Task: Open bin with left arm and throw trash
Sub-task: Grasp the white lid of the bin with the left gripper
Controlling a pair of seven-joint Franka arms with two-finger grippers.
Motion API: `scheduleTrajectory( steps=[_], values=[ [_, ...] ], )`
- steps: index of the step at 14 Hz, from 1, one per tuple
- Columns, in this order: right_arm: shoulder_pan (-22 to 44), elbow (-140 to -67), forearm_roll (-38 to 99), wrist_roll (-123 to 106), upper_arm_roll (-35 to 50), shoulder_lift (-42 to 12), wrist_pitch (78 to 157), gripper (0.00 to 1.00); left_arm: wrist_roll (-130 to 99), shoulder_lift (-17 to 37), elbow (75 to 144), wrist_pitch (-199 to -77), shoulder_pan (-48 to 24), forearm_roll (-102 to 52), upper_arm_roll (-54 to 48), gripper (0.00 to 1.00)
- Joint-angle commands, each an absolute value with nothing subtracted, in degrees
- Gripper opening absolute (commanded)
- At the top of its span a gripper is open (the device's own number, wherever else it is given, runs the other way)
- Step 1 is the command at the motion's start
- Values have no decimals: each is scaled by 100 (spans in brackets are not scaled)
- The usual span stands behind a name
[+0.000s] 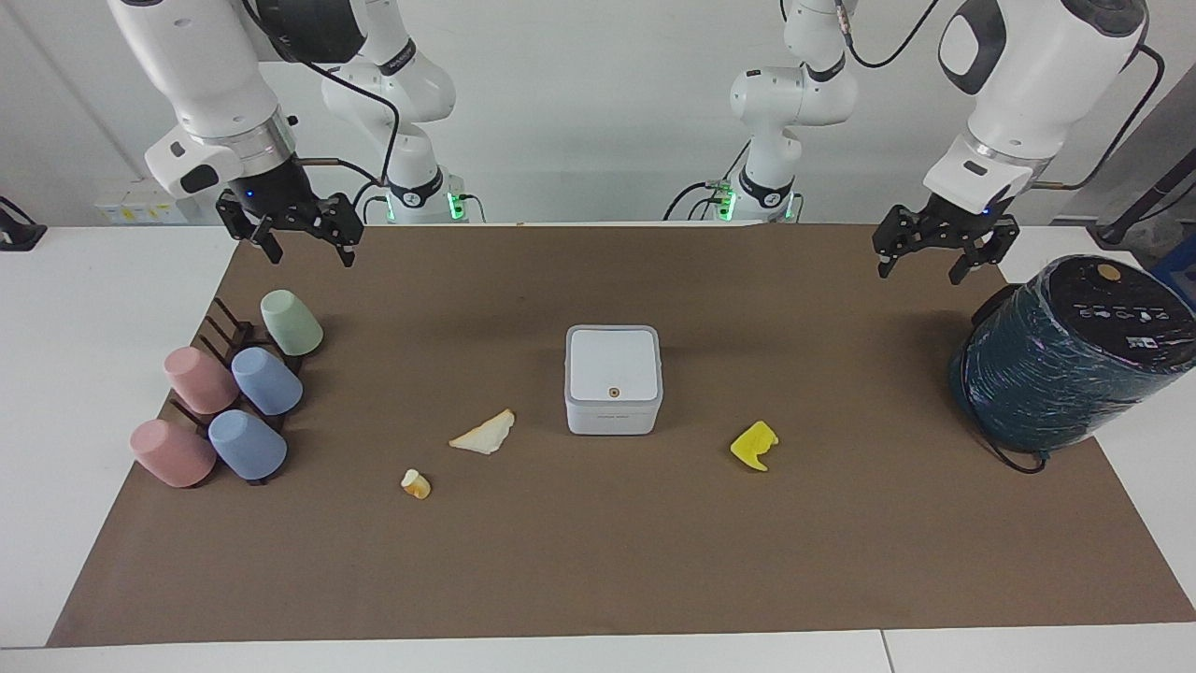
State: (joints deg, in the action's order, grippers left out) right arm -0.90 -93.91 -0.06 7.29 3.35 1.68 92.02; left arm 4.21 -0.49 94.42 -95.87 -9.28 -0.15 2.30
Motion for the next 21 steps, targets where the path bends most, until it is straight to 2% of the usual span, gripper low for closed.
scheduleTrajectory(
  steps=[1,2,4,5,7,10,13,16,19,21],
  values=[
    [-132,-9510,26,606,352,290,9202,100,-795,-465,10132,-9938,-1649,-53,272,39],
    [-132,-9510,26,606,352,290,9211,100,-1157,-535,10316,-10158,-1887,-53,272,25],
    [-141,-9510,26,606,352,290,9211,100,-1720,-519,10546,-10580,-2388,-62,272,13],
    [-132,-9510,18,606,352,290,9211,100,-1949,-458,10643,-10826,-2608,-79,264,11],
    [-132,-9510,26,606,352,290,9211,100,-2450,-274,10836,-11484,-2987,-201,264,10],
    [-141,-9510,26,606,352,290,9211,100,-3092,350,10854,-12573,-3470,-290,264,9],
    [-193,-9545,26,580,352,422,8852,100,-3252,729,10898,-13489,-3603,-482,255,9],
    [-272,-9536,26,580,325,431,8807,100,-3269,1089,10872,-14201,-3726,-826,255,9],
    [-430,-9571,26,580,334,422,8920,100,-3287,1467,10828,-14694,-3832,-923,255,9],
    [-352,-9903,26,589,334,483,9542,100,-3287,1590,10837,-14739,-3841,-923,255,9]
  ],
)
